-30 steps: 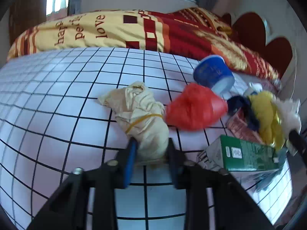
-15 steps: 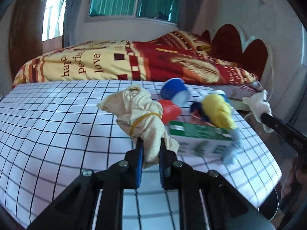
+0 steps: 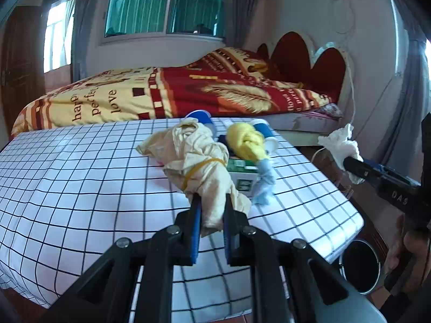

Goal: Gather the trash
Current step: 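Carry the beige bundle and white tissue with both grippers over the bucket, then open both grippers to drop the bundle and tissue into the bucket, then move both empty grippers back toward the table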

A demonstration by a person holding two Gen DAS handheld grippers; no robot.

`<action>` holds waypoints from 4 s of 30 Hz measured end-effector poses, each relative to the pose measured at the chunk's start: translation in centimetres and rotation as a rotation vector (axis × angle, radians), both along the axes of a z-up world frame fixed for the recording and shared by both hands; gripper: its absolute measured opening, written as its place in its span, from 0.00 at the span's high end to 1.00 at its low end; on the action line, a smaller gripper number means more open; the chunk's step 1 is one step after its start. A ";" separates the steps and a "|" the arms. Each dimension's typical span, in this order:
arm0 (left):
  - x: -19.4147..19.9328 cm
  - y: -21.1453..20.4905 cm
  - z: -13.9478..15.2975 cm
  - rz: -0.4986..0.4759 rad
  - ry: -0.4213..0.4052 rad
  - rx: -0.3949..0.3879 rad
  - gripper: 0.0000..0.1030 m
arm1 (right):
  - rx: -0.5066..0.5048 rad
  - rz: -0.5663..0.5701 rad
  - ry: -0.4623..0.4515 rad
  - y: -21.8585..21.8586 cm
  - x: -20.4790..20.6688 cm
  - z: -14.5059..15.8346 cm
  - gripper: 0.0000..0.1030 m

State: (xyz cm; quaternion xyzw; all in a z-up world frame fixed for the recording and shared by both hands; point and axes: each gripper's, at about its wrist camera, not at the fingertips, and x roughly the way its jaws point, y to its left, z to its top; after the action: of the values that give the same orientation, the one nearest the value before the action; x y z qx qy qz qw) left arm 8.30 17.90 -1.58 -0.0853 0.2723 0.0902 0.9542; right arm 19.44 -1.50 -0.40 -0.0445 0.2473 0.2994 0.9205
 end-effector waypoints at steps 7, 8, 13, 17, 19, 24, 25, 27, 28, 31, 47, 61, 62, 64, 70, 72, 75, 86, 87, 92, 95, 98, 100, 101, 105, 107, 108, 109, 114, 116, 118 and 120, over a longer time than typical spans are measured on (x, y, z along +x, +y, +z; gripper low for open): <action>-0.5 -3.2 1.1 -0.053 -0.023 0.044 0.85 | 0.011 -0.038 -0.006 -3.4 -1.6 0.3 0.66; -0.5 -3.8 1.1 -0.062 -0.025 0.048 0.85 | 0.010 -0.044 -0.007 -3.8 -1.8 0.3 0.66; -0.1 -6.3 1.0 -0.109 -0.024 0.064 0.85 | 0.007 -0.082 -0.007 -6.5 -2.1 0.1 0.66; 0.5 -8.2 0.6 -0.148 -0.018 0.070 0.85 | -0.001 -0.117 -0.003 -8.9 -2.2 -0.3 0.66; 1.0 -9.2 0.5 -0.170 -0.016 0.072 0.85 | -0.003 -0.140 0.001 -10.3 -2.0 -0.5 0.66; 2.2 -12.1 0.3 -0.231 -0.010 0.090 0.85 | -0.007 -0.198 0.011 -13.5 -1.7 -1.2 0.66; 2.4 -12.7 0.2 -0.243 -0.008 0.092 0.85 | -0.007 -0.211 0.014 -14.3 -1.7 -1.4 0.66; 2.7 -13.8 0.0 -0.268 -0.006 0.095 0.85 | -0.008 -0.233 0.017 -15.6 -1.7 -1.6 0.66; 2.9 -14.4 -0.1 -0.282 -0.003 0.097 0.85 | -0.008 -0.245 0.020 -16.4 -1.8 -1.8 0.66; 3.3 -16.1 -0.3 -0.320 0.006 0.102 0.85 | -0.003 -0.281 0.033 -18.5 -1.8 -2.2 0.66; 5.0 -26.1 -2.3 -0.542 0.045 0.096 0.85 | -0.014 -0.426 0.091 -28.3 -3.5 -4.9 0.66; 5.4 -34.9 -6.6 -0.734 0.144 0.094 0.85 | -0.052 -0.515 0.185 -35.7 -5.1 -9.1 0.66; 5.5 -35.3 -7.0 -0.743 0.153 0.093 0.85 | -0.053 -0.517 0.191 -36.2 -5.1 -9.4 0.66; 5.6 -35.9 -7.6 -0.754 0.165 0.092 0.85 | -0.060 -0.521 0.206 -37.0 -5.3 -10.3 0.66; 6.7 -37.7 -10.5 -0.800 0.237 0.082 0.85 | -0.083 -0.486 0.264 -38.3 -5.3 -13.3 0.66; 6.9 -38.3 -11.5 -0.811 0.265 0.080 0.85 | -0.093 -0.470 0.291 -38.5 -5.0 -14.3 0.66; 7.4 -38.7 -12.5 -0.823 0.299 0.074 0.85 | -0.098 -0.451 0.329 -38.8 -4.6 -15.9 0.66; 9.3 -38.9 -14.6 -0.738 0.365 0.110 0.19 | -0.177 -0.530 0.456 -40.4 -2.2 -21.9 0.28; 9.1 -38.7 -14.6 -0.718 0.359 0.121 0.07 | -0.173 -0.546 0.458 -40.7 -2.3 -21.9 0.26; 8.0 -37.8 -13.9 -0.647 0.294 0.176 0.00 | -0.187 -0.604 0.389 -40.6 -2.7 -20.1 0.00; 7.8 -37.5 -13.1 -0.633 0.276 0.165 0.00 | -0.188 -0.608 0.369 -40.3 -2.8 -19.2 0.00; 7.7 -37.2 -12.2 -0.627 0.251 0.166 0.00 | -0.182 -0.606 0.354 -40.0 -2.9 -18.3 0.00; 7.5 -37.0 -11.5 -0.620 0.236 0.167 0.00 | -0.177 -0.606 0.337 -39.7 -3.1 -17.4 0.00; 7.3 -36.8 -10.9 -0.615 0.223 0.167 0.00 | -0.176 -0.606 0.330 -39.6 -2.9 -17.2 0.00; 7.4 -35.9 -9.7 -0.595 0.193 0.159 0.00 | -0.163 -0.606 0.299 -38.7 -3.2 -15.4 0.00; 7.3 -35.5 -9.2 -0.584 0.182 0.158 0.00 | -0.157 -0.605 0.288 -38.4 -3.2 -14.7 0.00; 7.3 -35.3 -8.9 -0.578 0.177 0.154 0.00 | -0.156 -0.604 0.280 -38.2 -3.3 -14.3 0.00; 7.2 -35.0 -8.6 -0.573 0.170 0.149 0.00 | -0.154 -0.602 0.270 -37.9 -3.3 -13.9 0.00; 6.6 -33.7 -7.4 -0.539 0.139 0.151 0.00 | -0.149 -0.583 0.236 -36.2 -3.6 -12.5 0.00; 6.5 -32.9 -7.0 -0.522 0.133 0.152 0.00 | -0.147 -0.576 0.227 -35.6 -3.6 -12.1 0.00; 6.4 -31.9 -6.5 -0.498 0.124 0.149 0.00 | -0.144 -0.563 0.213 -34.7 -3.6 -11.5 0.00; 6.2 -31.1 -6.1 -0.479 0.119 0.144 0.00 | -0.139 -0.549 0.201 -33.8 -3.5 -10.8 0.00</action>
State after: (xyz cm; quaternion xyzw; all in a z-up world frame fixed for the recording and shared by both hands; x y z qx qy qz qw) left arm 14.53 -13.15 -7.71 0.0551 0.3335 -0.1143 0.9342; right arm 15.96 -35.25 -11.23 -0.0090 0.3600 0.0245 0.9326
